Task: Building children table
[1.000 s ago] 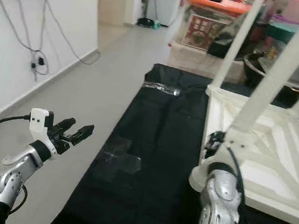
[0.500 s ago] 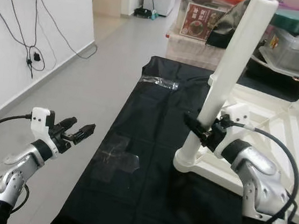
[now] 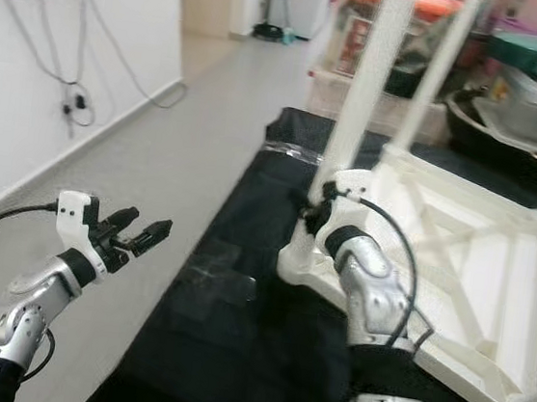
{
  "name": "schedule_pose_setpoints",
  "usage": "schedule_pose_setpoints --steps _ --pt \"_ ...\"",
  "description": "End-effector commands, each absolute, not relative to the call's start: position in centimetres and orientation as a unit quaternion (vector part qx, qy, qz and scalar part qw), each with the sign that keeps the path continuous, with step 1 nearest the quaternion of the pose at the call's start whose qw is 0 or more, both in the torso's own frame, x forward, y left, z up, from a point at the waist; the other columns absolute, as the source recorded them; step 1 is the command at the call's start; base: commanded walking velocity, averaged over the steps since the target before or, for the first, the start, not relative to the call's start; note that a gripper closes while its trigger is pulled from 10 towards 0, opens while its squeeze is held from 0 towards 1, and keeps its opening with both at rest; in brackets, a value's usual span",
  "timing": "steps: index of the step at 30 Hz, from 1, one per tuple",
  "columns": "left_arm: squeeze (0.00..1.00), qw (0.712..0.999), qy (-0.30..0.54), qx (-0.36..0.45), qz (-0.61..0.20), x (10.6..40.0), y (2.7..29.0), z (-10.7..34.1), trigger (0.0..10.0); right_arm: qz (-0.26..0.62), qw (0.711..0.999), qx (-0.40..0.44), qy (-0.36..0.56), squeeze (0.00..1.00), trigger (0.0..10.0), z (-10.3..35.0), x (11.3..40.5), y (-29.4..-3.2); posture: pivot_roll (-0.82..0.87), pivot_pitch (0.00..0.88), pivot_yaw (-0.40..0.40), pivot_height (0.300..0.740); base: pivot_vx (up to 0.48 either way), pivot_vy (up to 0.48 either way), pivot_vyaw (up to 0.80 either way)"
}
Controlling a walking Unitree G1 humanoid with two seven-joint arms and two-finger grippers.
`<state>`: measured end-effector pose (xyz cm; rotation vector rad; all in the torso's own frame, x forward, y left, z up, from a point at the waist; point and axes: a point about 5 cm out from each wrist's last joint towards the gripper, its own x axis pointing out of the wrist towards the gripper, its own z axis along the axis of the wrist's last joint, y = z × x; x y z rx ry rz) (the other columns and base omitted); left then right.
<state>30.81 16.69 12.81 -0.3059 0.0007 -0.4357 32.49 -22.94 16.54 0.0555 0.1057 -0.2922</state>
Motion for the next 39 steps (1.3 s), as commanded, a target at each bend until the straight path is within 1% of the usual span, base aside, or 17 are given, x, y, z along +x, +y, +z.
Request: schedule_pose_setpoints --steps 1,4,9,10,12,13,14,16,19,20,22,27,32,35,36,38,39 --pt "0.0 0.966 0.007 -0.147 -0.213 30.6 17.0 12.7 10.0 -0.3 0.942 0.017 0.15 0.0 0.0 12.4 29.2 -27.4 -0.07 0.0 -0.062 0.74 0.0 0.0 0.0" --pt "0.0 0.966 0.008 -0.145 -0.213 30.5 17.2 12.7 10.0 -0.346 0.928 0.005 0.137 0.0 0.0 12.6 26.0 -26.9 -0.09 0.0 -0.048 0.74 0.0 0.0 0.0" --pt "0.0 0.966 0.008 -0.145 -0.216 30.6 17.2 12.8 10.0 -0.295 0.949 -0.003 0.115 0.0 0.0 13.2 25.6 -25.1 -0.11 0.0 -0.039 0.74 0.0 0.0 0.0" --pt "0.0 0.965 0.008 -0.145 -0.217 30.6 17.2 12.8 10.0 -0.243 0.963 0.013 0.117 0.0 4.0 12.9 26.1 -24.3 -0.1 0.0 -0.04 0.74 0.0 0.0 0.0" --pt "0.0 0.965 0.008 -0.145 -0.217 30.6 17.2 12.8 10.0 -0.243 0.963 0.013 0.117 0.0 4.0 12.9 26.1 -24.3 -0.1 0.0 -0.04 0.74 0.0 0.0 0.0" --pt "0.0 0.965 0.008 -0.145 -0.217 30.5 17.2 12.8 10.0 -0.223 0.969 0.008 0.101 0.07 10.0 13.6 26.7 -24.2 -0.11 0.0 -0.042 0.74 0.0 0.0 0.0" --pt "0.0 0.965 0.008 -0.146 -0.216 30.5 17.2 12.8 10.0 -0.214 0.974 0.006 0.079 0.98 10.0 14.5 27.2 -24.5 -0.11 0.0 -0.041 0.74 0.0 0.0 0.0" --pt "0.0 0.965 0.008 -0.146 -0.216 30.4 17.2 12.8 10.0 -0.211 0.976 0.008 0.049 1.0 10.0 15.8 27.8 -25.2 -0.11 0.0 -0.04 0.74 0.0 0.0 0.0" --pt "0.0 0.965 0.008 -0.148 -0.217 30.4 17.3 12.8 10.0 -0.165 0.986 0.036 0.01 1.0 10.0 17.9 29.0 -26.1 -0.11 0.0 -0.036 0.74 0.0 0.0 0.0" --pt "0.0 0.965 0.009 -0.148 -0.217 30.4 17.3 12.8 10.0 -0.146 0.988 0.043 -0.01 0.0 10.0 19.1 29.4 -26.7 -0.11 0.0 -0.038 0.74 0.0 0.0 0.0" --pt "0.0 0.965 0.009 -0.148 -0.217 30.4 17.3 12.8 10.0 -0.136 0.99 0.044 -0.023 0.0 10.0 19.8 29.6 -27.0 -0.11 0.0 -0.038 0.74 0.0 0.0 0.0" --pt "0.0 0.964 0.011 -0.15 -0.219 30.5 17.2 12.7 10.0 0.116 0.992 0.012 -0.052 0.0 10.0 22.0 30.7 -26.0 -0.11 0.0 -0.036 0.74 0.0 0.0 0.0" --pt "0.0 0.964 0.013 -0.15 -0.22 30.7 17.3 12.6 10.0 0.356 0.934 -0.022 -0.002 0.0 10.0 19.9 29.3 -22.7 -0.1 0.0 -0.036 0.74 0.0 0.0 0.0" --pt "0.0 0.964 0.013 -0.149 -0.219 30.7 17.4 12.6 10.0 0.392 0.92 -0.011 0.016 0.0 10.0 19.1 29.5 -21.6 -0.09 0.0 -0.043 0.74 0.0 0.0 0.0" --pt "0.0 0.965 0.014 -0.149 -0.218 30.7 17.4 12.6 10.0 0.427 0.904 -0.015 0.023 0.0 8.5 18.6 29.2 -20.3 -0.08 0.0 -0.047 0.74 0.0 0.0 0.0" --pt "0.0 0.965 0.014 -0.148 -0.217 30.7 17.5 12.6 10.0 0.453 0.891 -0.019 0.026 0.0 8.5 18.3 28.9 -19.4 -0.08 0.0 -0.047 0.74 0.0 0.0 0.0" --pt "0.0 0.965 0.014 -0.148 -0.215 30.7 17.5 12.5 10.0 0.476 0.879 -0.023 0.027 0.0 6.3 18.0 28.6 -18.4 -0.07 0.0 -0.047 0.74 0.0 0.0 0.0"
